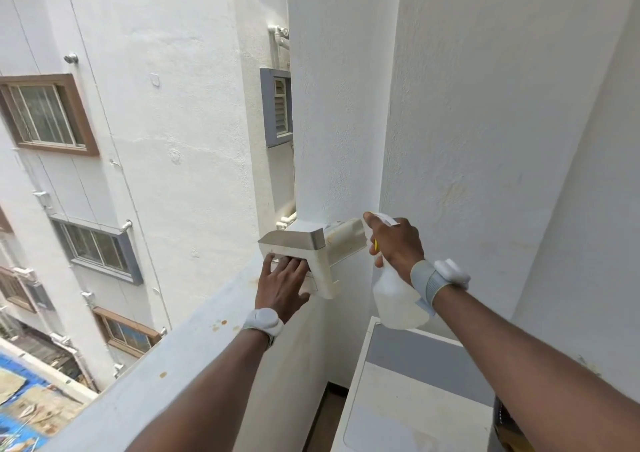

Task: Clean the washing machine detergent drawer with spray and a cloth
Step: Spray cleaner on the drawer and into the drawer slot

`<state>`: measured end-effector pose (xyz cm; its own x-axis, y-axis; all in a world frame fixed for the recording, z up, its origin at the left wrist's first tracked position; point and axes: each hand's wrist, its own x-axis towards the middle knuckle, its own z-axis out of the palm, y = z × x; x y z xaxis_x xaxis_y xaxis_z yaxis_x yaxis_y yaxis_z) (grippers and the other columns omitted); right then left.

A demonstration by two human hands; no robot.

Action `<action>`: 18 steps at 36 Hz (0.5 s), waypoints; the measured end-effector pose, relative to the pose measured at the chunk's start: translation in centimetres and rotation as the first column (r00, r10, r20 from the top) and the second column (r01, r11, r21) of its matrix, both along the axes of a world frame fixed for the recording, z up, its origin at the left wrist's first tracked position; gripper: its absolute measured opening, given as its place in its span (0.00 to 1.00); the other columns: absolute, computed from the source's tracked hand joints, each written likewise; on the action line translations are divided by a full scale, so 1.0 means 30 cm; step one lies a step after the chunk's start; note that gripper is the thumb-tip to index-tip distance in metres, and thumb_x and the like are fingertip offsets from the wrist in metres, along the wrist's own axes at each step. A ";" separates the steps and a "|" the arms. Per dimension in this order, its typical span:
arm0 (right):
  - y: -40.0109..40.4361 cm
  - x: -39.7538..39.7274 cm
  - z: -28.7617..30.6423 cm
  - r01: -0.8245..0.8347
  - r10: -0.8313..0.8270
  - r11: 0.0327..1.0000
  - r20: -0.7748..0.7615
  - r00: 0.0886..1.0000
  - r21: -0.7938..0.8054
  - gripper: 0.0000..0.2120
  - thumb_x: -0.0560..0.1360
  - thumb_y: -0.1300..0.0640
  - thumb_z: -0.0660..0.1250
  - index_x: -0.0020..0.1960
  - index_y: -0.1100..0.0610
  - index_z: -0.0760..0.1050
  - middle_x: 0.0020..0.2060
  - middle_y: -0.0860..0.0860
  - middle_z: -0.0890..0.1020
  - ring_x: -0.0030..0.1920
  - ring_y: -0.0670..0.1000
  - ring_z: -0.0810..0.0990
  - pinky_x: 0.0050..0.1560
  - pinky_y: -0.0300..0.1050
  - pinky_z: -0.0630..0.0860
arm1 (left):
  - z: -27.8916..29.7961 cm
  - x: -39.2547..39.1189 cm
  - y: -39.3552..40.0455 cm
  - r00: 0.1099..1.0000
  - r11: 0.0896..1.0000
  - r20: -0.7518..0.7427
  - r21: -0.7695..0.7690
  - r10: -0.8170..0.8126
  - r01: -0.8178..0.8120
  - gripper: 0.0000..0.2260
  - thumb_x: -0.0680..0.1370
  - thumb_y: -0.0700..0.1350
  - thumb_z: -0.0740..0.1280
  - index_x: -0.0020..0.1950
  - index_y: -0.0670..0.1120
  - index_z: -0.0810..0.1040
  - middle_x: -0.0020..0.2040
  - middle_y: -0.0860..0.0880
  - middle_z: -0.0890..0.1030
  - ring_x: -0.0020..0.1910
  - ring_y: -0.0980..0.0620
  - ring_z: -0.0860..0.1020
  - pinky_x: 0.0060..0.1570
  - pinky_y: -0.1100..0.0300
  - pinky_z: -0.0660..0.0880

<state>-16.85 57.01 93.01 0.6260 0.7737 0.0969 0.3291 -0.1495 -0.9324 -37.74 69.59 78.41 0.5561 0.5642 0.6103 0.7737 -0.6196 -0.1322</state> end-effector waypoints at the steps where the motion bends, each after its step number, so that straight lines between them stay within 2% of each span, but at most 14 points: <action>1: -0.001 0.008 0.002 -0.013 0.013 1.000 0.014 1.000 -0.014 0.29 0.69 0.31 0.66 0.47 0.58 0.81 0.30 0.51 0.85 0.25 0.56 0.83 0.45 0.55 0.85 | 0.000 -0.005 0.000 1.000 1.000 0.007 -0.001 0.005 -0.005 0.27 0.64 0.54 0.78 0.60 0.49 0.77 0.52 0.52 0.83 0.56 0.45 0.81 0.72 0.42 0.67; 5: -0.014 0.027 -0.012 0.028 -0.025 0.997 -0.052 0.998 0.074 0.26 0.68 0.37 0.70 0.45 0.62 0.81 0.27 0.51 0.82 0.24 0.55 0.80 0.31 0.50 0.81 | 0.004 0.005 -0.003 0.997 0.999 0.068 -0.034 0.023 -0.021 0.27 0.63 0.57 0.79 0.56 0.48 0.77 0.49 0.52 0.83 0.55 0.47 0.83 0.72 0.42 0.66; 6: -0.018 0.025 -0.017 0.020 -0.015 0.997 -0.064 0.998 0.075 0.25 0.68 0.38 0.71 0.45 0.62 0.80 0.27 0.52 0.81 0.24 0.55 0.80 0.30 0.49 0.80 | 0.009 0.012 -0.001 0.995 0.999 0.097 -0.045 0.029 -0.024 0.27 0.63 0.58 0.79 0.56 0.49 0.77 0.49 0.53 0.83 0.55 0.47 0.83 0.72 0.42 0.66; 9: -0.038 0.009 -0.030 -0.060 0.061 0.998 -0.050 0.997 0.019 0.23 0.71 0.38 0.70 0.44 0.60 0.80 0.30 0.53 0.84 0.26 0.56 0.81 0.33 0.51 0.82 | 0.029 0.033 -0.001 0.975 0.989 0.219 -0.145 0.034 -0.001 0.28 0.65 0.63 0.76 0.59 0.50 0.75 0.49 0.54 0.84 0.56 0.48 0.83 0.72 0.45 0.66; 11: -0.050 -0.008 -0.038 -0.110 0.110 0.994 -0.006 0.994 0.002 0.25 0.73 0.36 0.68 0.41 0.60 0.81 0.31 0.53 0.85 0.27 0.58 0.83 0.37 0.52 0.83 | 0.054 0.048 -0.016 0.928 0.953 0.369 -0.298 0.055 0.061 0.30 0.66 0.65 0.74 0.60 0.51 0.73 0.48 0.54 0.84 0.51 0.46 0.83 0.62 0.47 0.72; 13: -0.049 -0.020 -0.046 -0.099 0.099 0.994 -0.007 0.995 0.055 0.27 0.72 0.35 0.68 0.37 0.61 0.80 0.29 0.52 0.84 0.26 0.60 0.81 0.35 0.52 0.82 | 0.101 0.069 -0.030 0.826 0.892 0.552 -0.423 0.114 0.159 0.30 0.65 0.67 0.76 0.58 0.52 0.72 0.42 0.55 0.83 0.43 0.47 0.82 0.46 0.51 0.78; 14: -0.058 -0.023 -0.070 -0.084 0.086 0.993 -0.023 0.996 0.081 0.26 0.71 0.36 0.69 0.35 0.60 0.78 0.27 0.52 0.81 0.25 0.60 0.79 0.31 0.51 0.79 | 0.094 0.085 -0.055 0.746 0.850 0.648 -0.472 0.155 0.234 0.29 0.65 0.66 0.77 0.58 0.52 0.72 0.42 0.56 0.84 0.42 0.49 0.83 0.43 0.53 0.79; 16: -0.054 -0.032 -0.073 -0.074 0.081 0.987 -0.045 0.996 0.140 0.23 0.71 0.38 0.70 0.32 0.57 0.75 0.25 0.52 0.75 0.25 0.55 0.74 0.27 0.49 0.75 | 0.126 0.094 -0.063 0.553 0.766 0.797 -0.508 0.244 0.394 0.26 0.66 0.62 0.81 0.57 0.54 0.77 0.46 0.58 0.86 0.46 0.54 0.85 0.46 0.55 0.82; 18: -0.054 -0.037 -0.069 -0.113 0.114 0.986 0.005 0.994 0.119 0.24 0.73 0.38 0.70 0.34 0.60 0.76 0.25 0.51 0.77 0.25 0.55 0.75 0.27 0.51 0.78 | 0.140 0.100 -0.049 0.367 0.645 0.853 -0.521 0.371 0.559 0.24 0.67 0.59 0.82 0.57 0.51 0.82 0.49 0.55 0.88 0.49 0.53 0.86 0.53 0.51 0.83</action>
